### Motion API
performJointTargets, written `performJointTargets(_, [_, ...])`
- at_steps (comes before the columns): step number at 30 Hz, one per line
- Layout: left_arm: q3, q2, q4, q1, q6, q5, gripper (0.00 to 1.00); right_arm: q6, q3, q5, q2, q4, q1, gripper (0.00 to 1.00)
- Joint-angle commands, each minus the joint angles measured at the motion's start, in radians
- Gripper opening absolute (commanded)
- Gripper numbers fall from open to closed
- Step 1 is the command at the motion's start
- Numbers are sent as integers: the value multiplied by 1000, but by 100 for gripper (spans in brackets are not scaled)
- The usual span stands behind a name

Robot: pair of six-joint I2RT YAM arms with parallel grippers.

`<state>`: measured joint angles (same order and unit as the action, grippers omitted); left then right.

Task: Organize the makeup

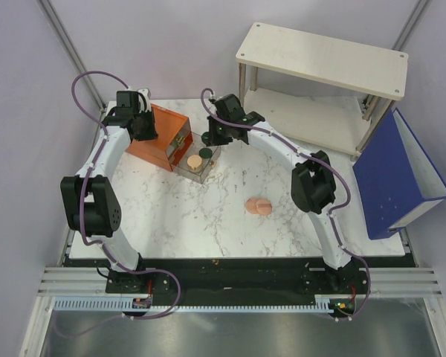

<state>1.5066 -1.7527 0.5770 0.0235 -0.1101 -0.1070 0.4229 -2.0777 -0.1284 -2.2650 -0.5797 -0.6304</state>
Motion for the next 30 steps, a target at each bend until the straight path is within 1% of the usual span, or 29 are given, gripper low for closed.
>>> performJointTargets(1, [-83, -57, 244, -2, 21, 20, 2, 150, -177, -143, -126, 40, -29, 18])
performJointTargets(2, [-85, -57, 245, -2, 21, 20, 2, 163, -192, -177, -146, 47, -37, 21])
performJointTargets(4, [-86, -57, 244, -2, 20, 15, 2, 184, -200, -183, -171, 56, -45, 26])
performJointTargets(5, [-86, -56, 244, -2, 20, 15, 2, 189, -191, -182, -169, 76, -46, 34])
performJointTargets(6, [-86, -57, 244, -2, 20, 16, 2, 192, -161, -178, -163, 86, -45, 38])
performJointTargets(8, [-85, -57, 244, -2, 20, 16, 2, 192, -133, -165, -133, 109, -46, 53])
performJointTargets(11, [-82, -60, 244, -2, 21, 20, 2, 165, -91, -131, -84, 116, -40, 59])
performJointTargets(14, [-77, -62, 245, -2, 21, 15, 2, 145, -38, -109, -19, 121, -28, 59])
performJointTargets(17, [-80, -56, 245, -2, 24, 16, 2, 113, 43, -79, 73, 123, -12, 58])
performJointTargets(20, [-82, -56, 244, -2, 24, 17, 2, 85, 152, -57, 180, 116, 12, 57])
performJointTargets(21, [-80, -57, 245, -2, 24, 13, 2, 65, 218, -47, 235, 112, 18, 56])
performJointTargets(24, [-82, -57, 244, -2, 23, 10, 2, 7, 322, -16, 321, 54, 41, 54])
performJointTargets(27, [-83, -59, 244, -2, 24, 12, 2, -51, 402, 38, 379, -44, 47, 53])
performJointTargets(30, [-83, -67, 244, -2, 26, 4, 2, -62, 485, 68, 424, -124, 46, 52])
